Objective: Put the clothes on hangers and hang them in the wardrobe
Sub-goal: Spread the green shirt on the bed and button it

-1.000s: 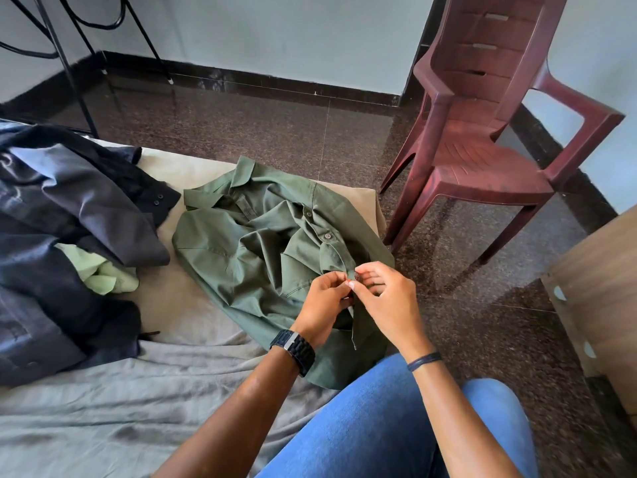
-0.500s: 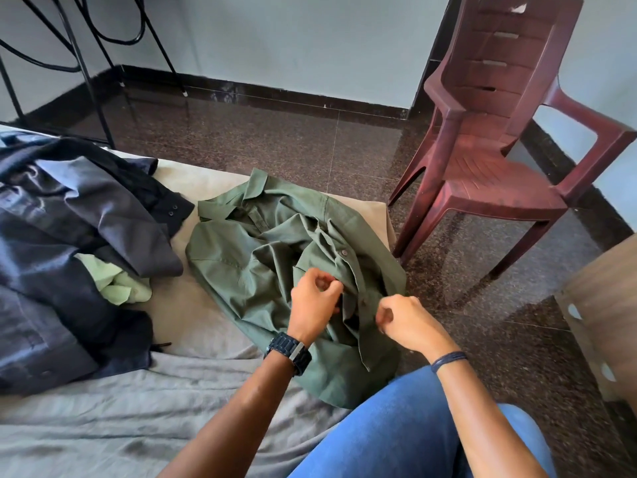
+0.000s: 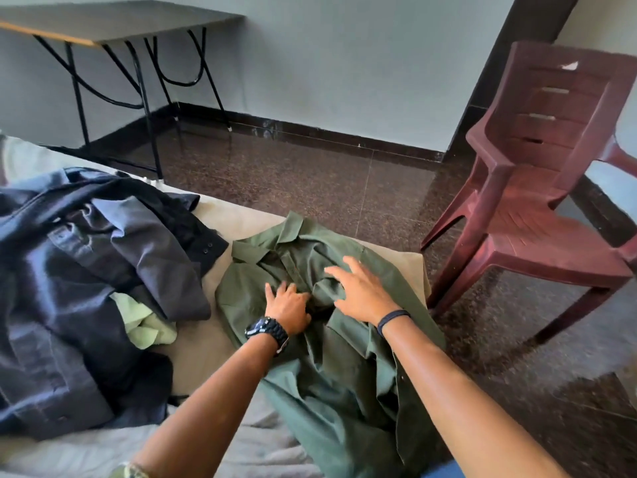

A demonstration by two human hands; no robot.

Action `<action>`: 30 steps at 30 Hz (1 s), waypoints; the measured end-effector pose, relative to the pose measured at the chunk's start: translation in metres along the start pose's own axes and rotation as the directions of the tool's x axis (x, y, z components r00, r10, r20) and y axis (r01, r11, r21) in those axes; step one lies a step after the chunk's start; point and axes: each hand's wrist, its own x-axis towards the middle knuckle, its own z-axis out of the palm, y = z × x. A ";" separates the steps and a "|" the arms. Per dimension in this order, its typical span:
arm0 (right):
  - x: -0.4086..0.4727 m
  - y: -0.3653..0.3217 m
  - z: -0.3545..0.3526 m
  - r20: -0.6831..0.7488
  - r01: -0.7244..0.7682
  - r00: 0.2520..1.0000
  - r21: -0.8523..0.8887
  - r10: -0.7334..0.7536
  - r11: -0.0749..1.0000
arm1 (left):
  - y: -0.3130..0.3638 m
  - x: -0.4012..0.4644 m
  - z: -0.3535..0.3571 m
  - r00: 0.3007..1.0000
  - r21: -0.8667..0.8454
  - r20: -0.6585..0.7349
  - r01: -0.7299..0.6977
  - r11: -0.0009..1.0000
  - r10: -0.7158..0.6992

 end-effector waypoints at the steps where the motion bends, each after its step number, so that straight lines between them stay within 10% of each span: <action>1: 0.005 0.002 0.006 0.086 0.023 0.996 -0.021 -0.021 1.000 | -0.005 -0.002 0.005 0.999 -0.024 -0.013 -0.032 0.999 0.031; 6: -0.004 0.022 0.017 0.304 -0.046 0.947 -0.175 0.099 0.983 | -0.035 -0.020 0.008 0.980 -0.257 -0.115 -0.189 0.948 0.164; 12: -0.019 0.034 0.011 0.623 -0.031 0.769 -0.186 0.142 0.982 | -0.046 -0.035 0.018 0.985 -0.241 0.140 -0.066 0.968 0.102; 16: -0.016 0.020 0.012 0.379 -0.017 0.925 0.017 0.010 1.000 | -0.019 -0.034 0.035 0.949 -0.241 -0.296 -0.182 0.953 0.107; 19: -0.015 0.011 0.023 0.168 -0.053 0.985 0.139 0.029 0.989 | -0.003 -0.033 0.041 0.966 -0.116 -0.104 -0.249 0.961 0.238; 22: -0.026 0.005 0.035 0.335 -0.121 0.936 0.016 0.109 0.992 | 0.005 -0.034 0.041 0.971 -0.004 0.123 -0.207 0.978 0.206; 30: -0.097 0.012 0.009 -0.101 -0.193 0.970 0.231 0.220 0.954 | 0.070 -0.068 -0.010 0.935 -0.018 -0.164 -0.321 0.947 0.314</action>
